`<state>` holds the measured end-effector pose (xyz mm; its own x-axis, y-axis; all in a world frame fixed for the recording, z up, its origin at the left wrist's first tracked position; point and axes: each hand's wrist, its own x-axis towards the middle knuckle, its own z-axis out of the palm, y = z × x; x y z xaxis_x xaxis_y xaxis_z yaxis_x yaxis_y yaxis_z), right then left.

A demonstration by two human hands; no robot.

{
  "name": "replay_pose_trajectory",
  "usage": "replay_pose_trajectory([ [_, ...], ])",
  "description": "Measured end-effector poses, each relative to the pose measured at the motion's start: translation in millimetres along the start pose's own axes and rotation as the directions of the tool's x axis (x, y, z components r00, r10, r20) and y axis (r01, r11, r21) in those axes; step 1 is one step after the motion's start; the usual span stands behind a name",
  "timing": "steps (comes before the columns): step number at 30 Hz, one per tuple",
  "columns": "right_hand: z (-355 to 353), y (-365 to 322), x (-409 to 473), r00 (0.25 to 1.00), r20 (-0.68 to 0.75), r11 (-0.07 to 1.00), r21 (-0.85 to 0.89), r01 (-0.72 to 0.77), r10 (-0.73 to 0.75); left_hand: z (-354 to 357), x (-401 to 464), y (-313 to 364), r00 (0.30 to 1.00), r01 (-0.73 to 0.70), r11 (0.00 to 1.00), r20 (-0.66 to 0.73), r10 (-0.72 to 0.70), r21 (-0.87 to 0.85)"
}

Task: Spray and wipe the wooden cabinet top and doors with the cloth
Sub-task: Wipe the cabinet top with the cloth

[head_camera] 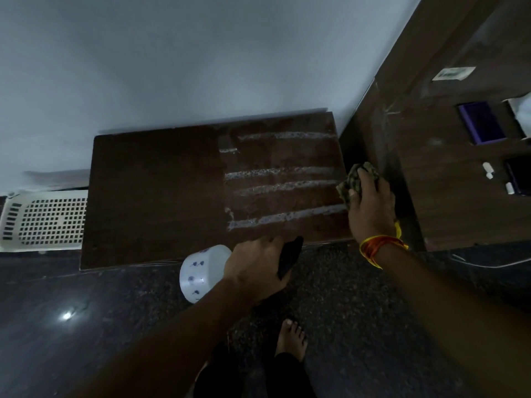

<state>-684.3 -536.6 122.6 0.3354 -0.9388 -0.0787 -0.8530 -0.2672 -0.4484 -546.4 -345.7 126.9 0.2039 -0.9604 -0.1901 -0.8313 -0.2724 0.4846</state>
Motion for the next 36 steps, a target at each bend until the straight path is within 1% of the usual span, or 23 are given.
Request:
replay_pose_trajectory([
  [5,2,2,2,1.0,-0.004,1.0,-0.014,0.009,-0.009,-5,4,-8,0.996,0.067,0.998,-0.06,-0.068,-0.018],
  [8,3,-1,5,1.0,-0.002,1.0,-0.011,0.027,-0.027,-17,17,-10,0.994,0.087,0.996,-0.064,-0.084,0.031],
  [11,3,-5,9,0.999,-0.007,0.999,-0.003,0.046,-0.046,-31,36,-10,0.988,0.08,0.995,-0.14,-0.071,0.06],
  [15,4,-8,15,0.999,0.001,0.999,-0.001,0.049,-0.049,-50,63,-11,0.987,0.056,0.993,-0.153,-0.039,0.107],
  [21,1,-7,23,0.999,0.003,0.999,0.003,0.054,-0.054,-64,82,-17,0.978,0.059,0.992,-0.208,-0.035,0.11],
  [23,0,-6,24,0.998,0.004,0.998,0.005,0.061,-0.061,-64,80,-17,0.978,0.056,0.994,-0.204,-0.035,0.095],
  [26,1,-4,26,0.998,0.0,0.998,0.006,0.064,-0.064,-58,68,-14,0.989,0.073,0.992,-0.132,-0.06,0.099],
  [29,8,-3,22,0.997,0.018,0.997,0.03,0.078,-0.078,-47,43,-14,0.993,0.103,0.995,-0.061,-0.101,0.018],
  [31,16,-4,15,0.994,0.048,0.995,0.034,0.093,-0.095,-37,25,-17,0.991,0.129,0.991,-0.043,-0.13,-0.035],
  [34,34,-10,-1,0.985,0.107,0.991,0.012,0.135,-0.136,-25,0,-23,0.972,0.187,0.969,-0.111,-0.206,-0.165],
  [36,48,-16,-15,0.97,0.14,0.979,-0.033,0.204,-0.197,-20,-11,-29,0.947,0.223,0.933,-0.163,-0.275,-0.283],
])
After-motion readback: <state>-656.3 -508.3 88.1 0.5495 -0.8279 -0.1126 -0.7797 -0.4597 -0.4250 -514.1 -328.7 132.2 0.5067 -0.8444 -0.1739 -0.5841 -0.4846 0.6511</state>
